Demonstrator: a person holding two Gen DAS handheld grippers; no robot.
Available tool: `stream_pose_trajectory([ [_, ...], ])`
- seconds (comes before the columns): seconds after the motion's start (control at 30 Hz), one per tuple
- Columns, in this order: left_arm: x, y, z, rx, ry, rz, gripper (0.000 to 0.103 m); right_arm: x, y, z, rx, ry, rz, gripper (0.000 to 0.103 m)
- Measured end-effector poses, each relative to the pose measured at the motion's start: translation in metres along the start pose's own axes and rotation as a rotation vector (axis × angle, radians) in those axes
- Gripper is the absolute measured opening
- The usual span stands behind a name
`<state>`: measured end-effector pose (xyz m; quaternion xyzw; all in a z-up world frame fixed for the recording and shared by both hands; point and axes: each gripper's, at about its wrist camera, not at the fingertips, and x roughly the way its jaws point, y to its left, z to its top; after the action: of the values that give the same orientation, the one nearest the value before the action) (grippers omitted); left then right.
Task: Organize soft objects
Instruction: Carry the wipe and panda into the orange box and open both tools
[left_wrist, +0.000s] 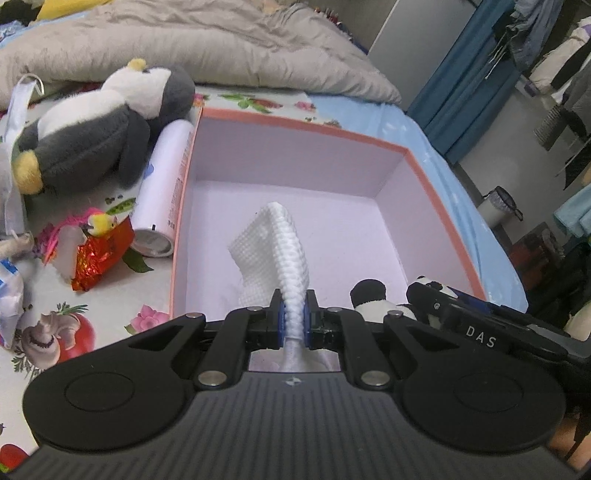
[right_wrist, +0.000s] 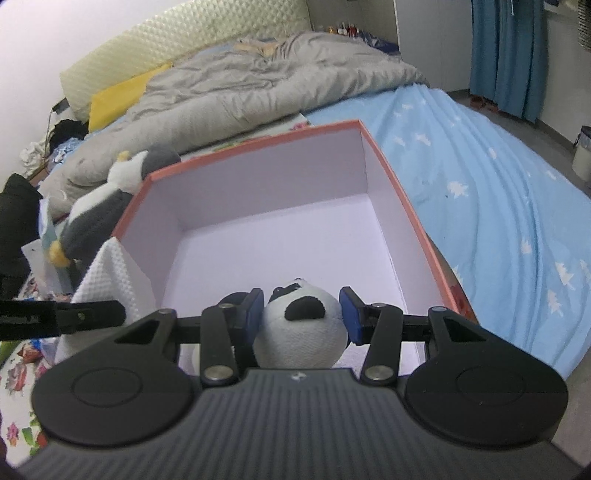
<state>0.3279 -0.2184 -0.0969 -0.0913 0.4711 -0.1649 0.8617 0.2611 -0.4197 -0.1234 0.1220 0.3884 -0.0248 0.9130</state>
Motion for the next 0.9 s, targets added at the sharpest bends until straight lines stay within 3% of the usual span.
stream_pose_trajectory([
  [0.17, 0.009, 0.001, -0.001, -0.002, 0.016, 0.007, 0.013, 0.008, -0.004, -0.002, 0.016, 0.021, -0.004, 0.051],
  [0.23, 0.008, 0.000, -0.001, -0.005, 0.012, 0.011, 0.030, 0.007, -0.004, -0.002, 0.018, 0.023, -0.007, 0.055],
  [0.27, 0.007, 0.001, -0.002, -0.015, 0.013, 0.003, 0.048, 0.007, -0.005, -0.001, 0.022, 0.024, -0.005, 0.059],
  [0.3, 0.005, 0.001, -0.002, -0.022, 0.006, -0.003, 0.052, 0.006, -0.006, -0.001, 0.027, 0.025, -0.003, 0.068],
  [0.63, -0.034, -0.004, -0.016, 0.001, -0.042, 0.009, 0.052, -0.032, 0.004, -0.009, 0.019, -0.029, 0.019, 0.069],
  [0.9, -0.087, 0.000, -0.036, 0.011, -0.099, 0.007, 0.052, -0.077, 0.022, -0.018, 0.000, -0.094, 0.046, 0.069],
])
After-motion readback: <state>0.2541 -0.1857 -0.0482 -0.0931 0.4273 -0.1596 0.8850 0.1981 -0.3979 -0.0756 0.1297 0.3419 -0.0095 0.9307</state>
